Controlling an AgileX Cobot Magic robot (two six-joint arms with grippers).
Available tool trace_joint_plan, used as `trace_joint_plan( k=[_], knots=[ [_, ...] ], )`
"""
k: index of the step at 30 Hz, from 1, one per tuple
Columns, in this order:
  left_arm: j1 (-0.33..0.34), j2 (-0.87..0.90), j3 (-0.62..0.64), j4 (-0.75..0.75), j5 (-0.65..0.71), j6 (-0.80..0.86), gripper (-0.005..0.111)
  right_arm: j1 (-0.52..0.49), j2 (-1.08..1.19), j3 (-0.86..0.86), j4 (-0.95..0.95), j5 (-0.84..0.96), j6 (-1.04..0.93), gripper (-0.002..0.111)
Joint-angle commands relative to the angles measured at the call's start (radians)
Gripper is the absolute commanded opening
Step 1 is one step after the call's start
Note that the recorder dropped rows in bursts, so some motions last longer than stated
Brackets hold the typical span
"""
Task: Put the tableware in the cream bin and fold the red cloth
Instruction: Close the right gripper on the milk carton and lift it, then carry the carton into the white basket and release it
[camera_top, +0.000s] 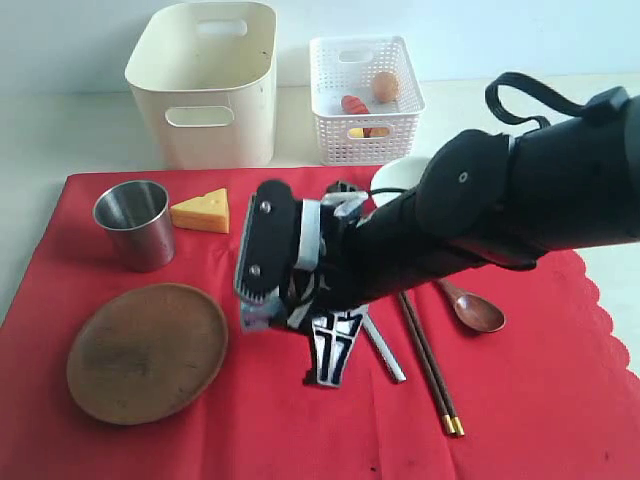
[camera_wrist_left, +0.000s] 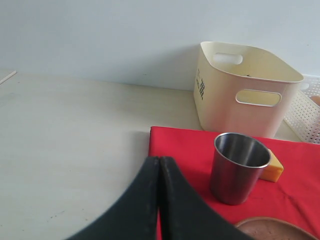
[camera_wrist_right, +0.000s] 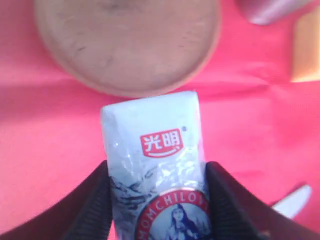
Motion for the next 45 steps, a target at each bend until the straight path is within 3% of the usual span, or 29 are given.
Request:
trace_joint_plan(
  k=[1,3,5,13,27,36,45],
  knots=[
    [0.001,-0.007,0.001,0.002,-0.006,0.005,0.002,0.001,-0.035,-0.002,0.042,-0.221,0.169,0.000],
    [0.001,-0.007,0.001,0.002,-0.006,0.005,0.002,0.001,-0.035,-0.002,0.078,-0.343,0.254,0.000],
    [0.001,-0.007,0.001,0.002,-0.006,0.005,0.002,0.001,-0.035,-0.002,0.198,-0.610,0.412,0.000],
    [0.001,-0.007,0.001,0.002,-0.006,0.005,0.002,-0.001,-0.012,-0.005,0.224,-0.882,0.552,0.000],
    [0.001,-0.007,0.001,0.002,-0.006,0.005,0.002,-0.271,0.123,-0.265,0.242,-0.520,0.552,0.000],
    [0.001,-0.007,0.001,0.002,-0.006,0.005,0.002,-0.358,0.202,-0.395,0.238,-0.469,0.548,0.000],
    [0.001,-0.007,0.001,0.002,-0.006,0.005,0.002,-0.376,0.338,-0.570,0.235,-0.461,0.513,0.000]
  ],
)
